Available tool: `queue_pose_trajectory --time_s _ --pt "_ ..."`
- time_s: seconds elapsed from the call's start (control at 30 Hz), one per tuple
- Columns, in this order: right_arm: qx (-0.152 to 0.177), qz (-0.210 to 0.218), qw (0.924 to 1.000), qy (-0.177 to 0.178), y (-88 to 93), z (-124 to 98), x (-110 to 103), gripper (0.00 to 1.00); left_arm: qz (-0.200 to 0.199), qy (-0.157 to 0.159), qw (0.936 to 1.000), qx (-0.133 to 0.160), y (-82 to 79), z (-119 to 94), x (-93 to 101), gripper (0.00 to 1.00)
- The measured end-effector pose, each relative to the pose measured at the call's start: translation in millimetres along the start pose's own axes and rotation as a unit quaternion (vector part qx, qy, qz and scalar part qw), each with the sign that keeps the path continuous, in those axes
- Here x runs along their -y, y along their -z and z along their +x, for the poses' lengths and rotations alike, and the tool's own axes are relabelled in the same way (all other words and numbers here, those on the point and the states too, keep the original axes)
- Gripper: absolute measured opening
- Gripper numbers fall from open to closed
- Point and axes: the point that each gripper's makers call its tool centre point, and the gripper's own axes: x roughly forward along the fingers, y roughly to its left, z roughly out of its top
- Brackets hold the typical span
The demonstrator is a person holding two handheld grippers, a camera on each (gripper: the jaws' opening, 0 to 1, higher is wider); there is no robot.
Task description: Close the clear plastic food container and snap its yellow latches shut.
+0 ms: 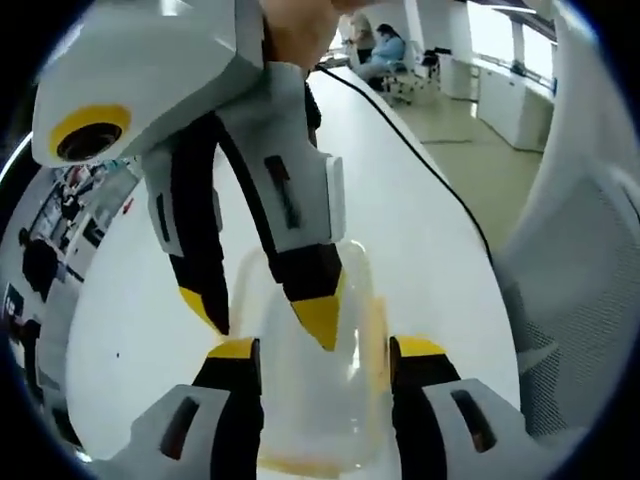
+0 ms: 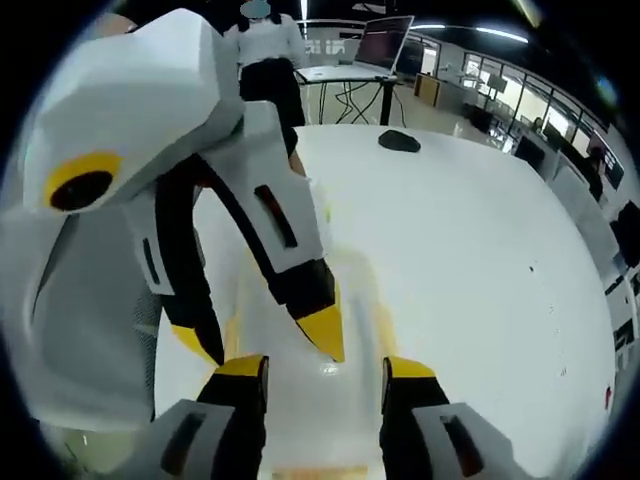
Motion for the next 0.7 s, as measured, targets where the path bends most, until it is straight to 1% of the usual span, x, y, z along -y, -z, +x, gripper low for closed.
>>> queue_pose_trajectory --time_s 0.07,0.13,0.17,0.23,0.33,0.43,0.5,0.6,0.67,0.7 --pt "-0.007 -0.015 0.9999 0.000 1.1 -0.9 1.4 0.46 -0.003 0.007 1.0000 0.002 -0.3 0.8 1.9 0.45" --pt "-0.012 -0.020 0.9997 0.001 2.0 -3.2 5.4 0.46 -0.010 0.007 0.9999 0.008 -2.1 0.3 0.5 0.44" --pt "-0.016 -0.019 0.9997 0.006 3.1 -4.8 10.4 0.46 -0.010 0.009 0.9998 0.010 -2.8 0.4 1.3 0.44" --pt "-0.015 -0.016 0.9998 0.003 2.9 -7.4 14.3 0.46 -0.008 0.010 0.9999 0.010 -2.4 0.3 1.0 0.43" --pt "-0.011 -0.015 0.9998 -0.002 -1.0 -8.3 15.5 0.46 -0.009 0.011 0.9998 0.010 -2.0 0.5 1.2 0.43" --pt "-0.021 -0.027 0.9994 -0.007 -2.2 -5.3 16.7 0.46 -0.008 0.011 0.9998 0.011 -1.4 0.5 1.5 0.43" --pt "-0.025 -0.031 0.9992 -0.012 -3.7 -3.0 17.9 0.46 0.007 0.010 0.9999 0.007 -0.2 1.2 2.7 0.44" --pt "-0.028 -0.028 0.9990 -0.023 -6.0 1.7 19.2 0.46 0.007 0.010 0.9999 0.005 -0.4 1.1 2.2 0.44" --pt "-0.041 -0.029 0.9983 -0.031 -2.9 5.3 18.1 0.47 0.008 0.010 0.9999 0.004 -0.4 1.0 2.3 0.44" --pt "-0.043 -0.022 0.9982 -0.036 -3.5 7.1 18.2 0.48 0.010 0.011 0.9999 0.001 0.7 1.5 2.9 0.44"
